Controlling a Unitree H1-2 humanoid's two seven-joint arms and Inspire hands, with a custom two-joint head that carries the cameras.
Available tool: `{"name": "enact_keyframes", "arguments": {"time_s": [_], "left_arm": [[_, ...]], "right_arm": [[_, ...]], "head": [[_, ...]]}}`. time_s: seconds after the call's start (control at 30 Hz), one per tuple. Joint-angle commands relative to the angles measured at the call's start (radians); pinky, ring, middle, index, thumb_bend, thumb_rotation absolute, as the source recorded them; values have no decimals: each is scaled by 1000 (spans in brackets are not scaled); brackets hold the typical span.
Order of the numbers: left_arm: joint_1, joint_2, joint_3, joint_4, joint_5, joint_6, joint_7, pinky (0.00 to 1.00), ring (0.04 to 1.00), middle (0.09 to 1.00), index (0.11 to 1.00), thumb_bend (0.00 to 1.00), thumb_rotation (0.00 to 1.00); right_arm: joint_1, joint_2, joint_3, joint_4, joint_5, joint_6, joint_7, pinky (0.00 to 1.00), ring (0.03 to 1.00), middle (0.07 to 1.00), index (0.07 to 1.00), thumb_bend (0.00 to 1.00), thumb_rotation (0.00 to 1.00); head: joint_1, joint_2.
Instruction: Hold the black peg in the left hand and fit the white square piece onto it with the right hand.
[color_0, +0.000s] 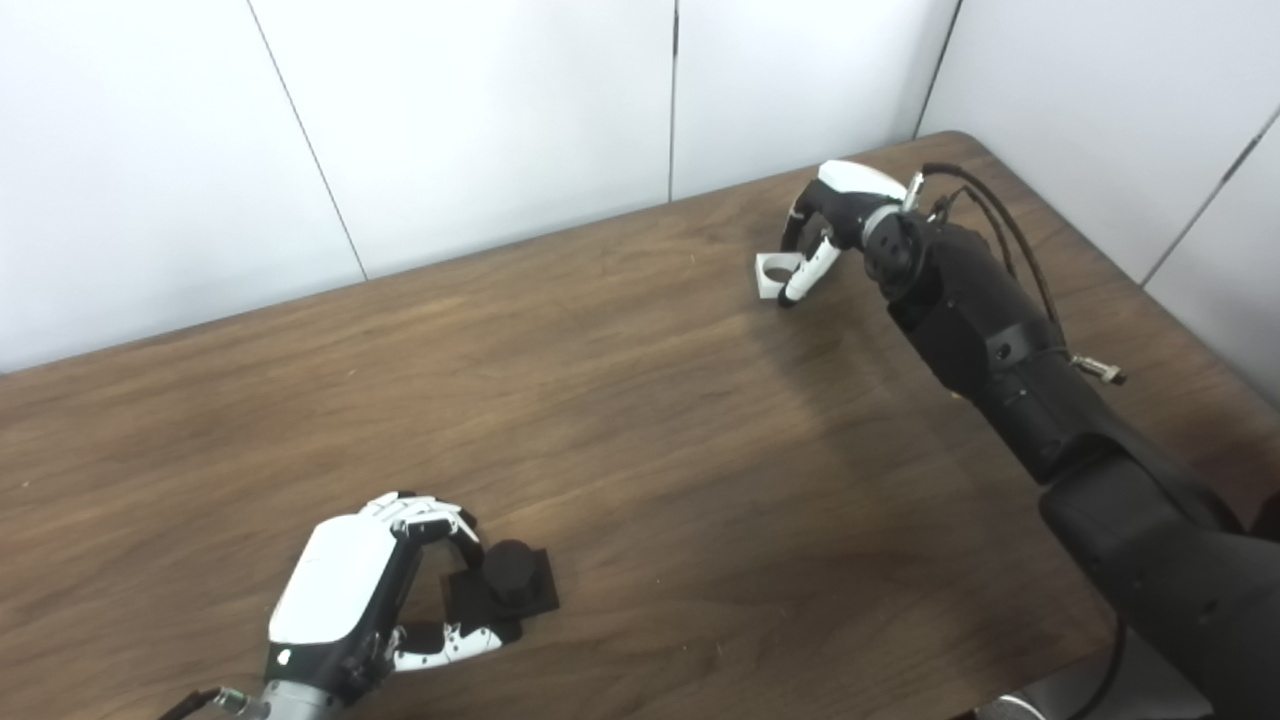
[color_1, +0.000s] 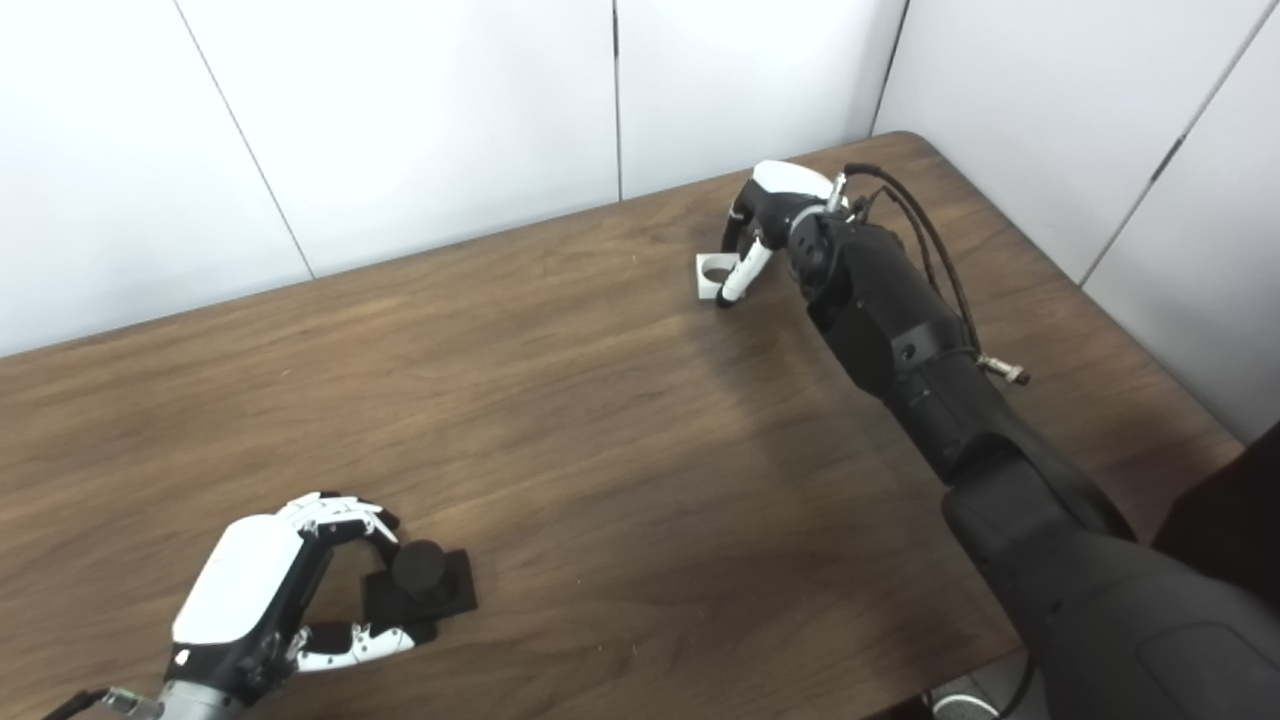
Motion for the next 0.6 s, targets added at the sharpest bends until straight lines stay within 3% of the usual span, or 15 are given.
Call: {"name": "enact_keyframes", "arguments": {"time_s": [0.0,0.3,0.57], "left_arm": [[7,7,3,-13,8,20,-20,864,767,707,482,523,50],[9,6,6,-10,7,16,-17,862,766,707,482,523,50],[11,-1,5,-4,13,18,-14,865,768,708,482,523,51]], "right_arm": [[-25,-23,-8,-18,-15,2,-11,878,897,801,484,524,130],[-11,-39,16,-28,-27,2,11,799,851,766,486,523,130],[-3,-69,67,-135,4,-26,57,856,898,778,485,523,130]], "head": [[-1,0],[14,3],[46,4]]}}
